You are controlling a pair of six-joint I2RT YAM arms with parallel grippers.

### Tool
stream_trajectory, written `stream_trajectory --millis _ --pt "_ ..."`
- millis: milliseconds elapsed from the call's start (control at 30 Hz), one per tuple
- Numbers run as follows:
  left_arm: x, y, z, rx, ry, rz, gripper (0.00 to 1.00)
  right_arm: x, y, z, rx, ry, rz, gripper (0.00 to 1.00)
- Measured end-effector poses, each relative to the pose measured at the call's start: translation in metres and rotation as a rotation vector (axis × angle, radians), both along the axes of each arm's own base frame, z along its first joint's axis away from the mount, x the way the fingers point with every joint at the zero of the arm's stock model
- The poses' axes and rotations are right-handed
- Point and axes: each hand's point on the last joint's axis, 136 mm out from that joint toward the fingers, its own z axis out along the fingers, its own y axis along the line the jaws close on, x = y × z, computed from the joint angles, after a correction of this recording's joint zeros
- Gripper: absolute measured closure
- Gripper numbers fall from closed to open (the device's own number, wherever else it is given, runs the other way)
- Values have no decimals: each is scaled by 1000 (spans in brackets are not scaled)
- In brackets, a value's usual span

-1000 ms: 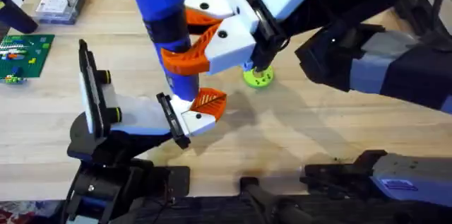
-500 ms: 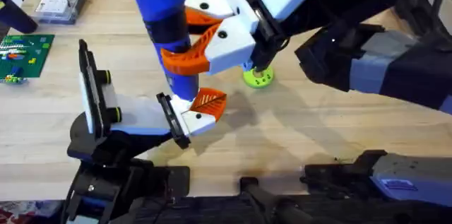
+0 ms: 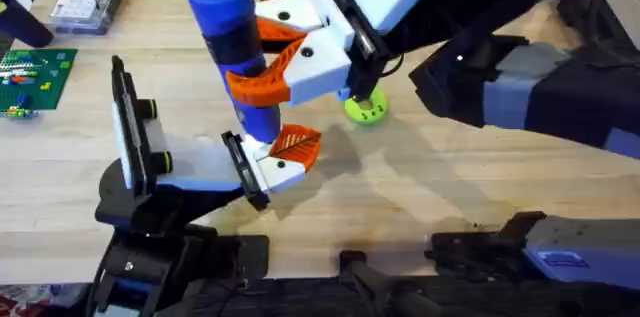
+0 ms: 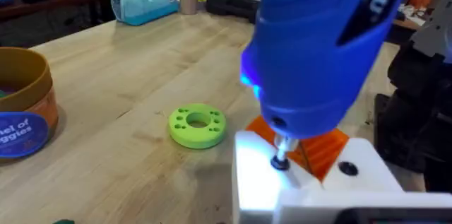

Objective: Pick up the gripper from the table and insert it into the empty holder that is missing its gripper. Then pick up a screw, insert it into the mounting hole, and use the screwdriver to tighten it. Finally, clean up the table by picking up the vegetable and placing it into the bucket.

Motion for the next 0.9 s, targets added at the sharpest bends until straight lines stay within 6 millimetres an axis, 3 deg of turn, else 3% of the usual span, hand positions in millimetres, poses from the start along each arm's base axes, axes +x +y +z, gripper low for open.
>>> stream_trajectory --millis 900 --pt "0 0 0 0 0 -3 984 1 1 -4 -15 10 -3 954"
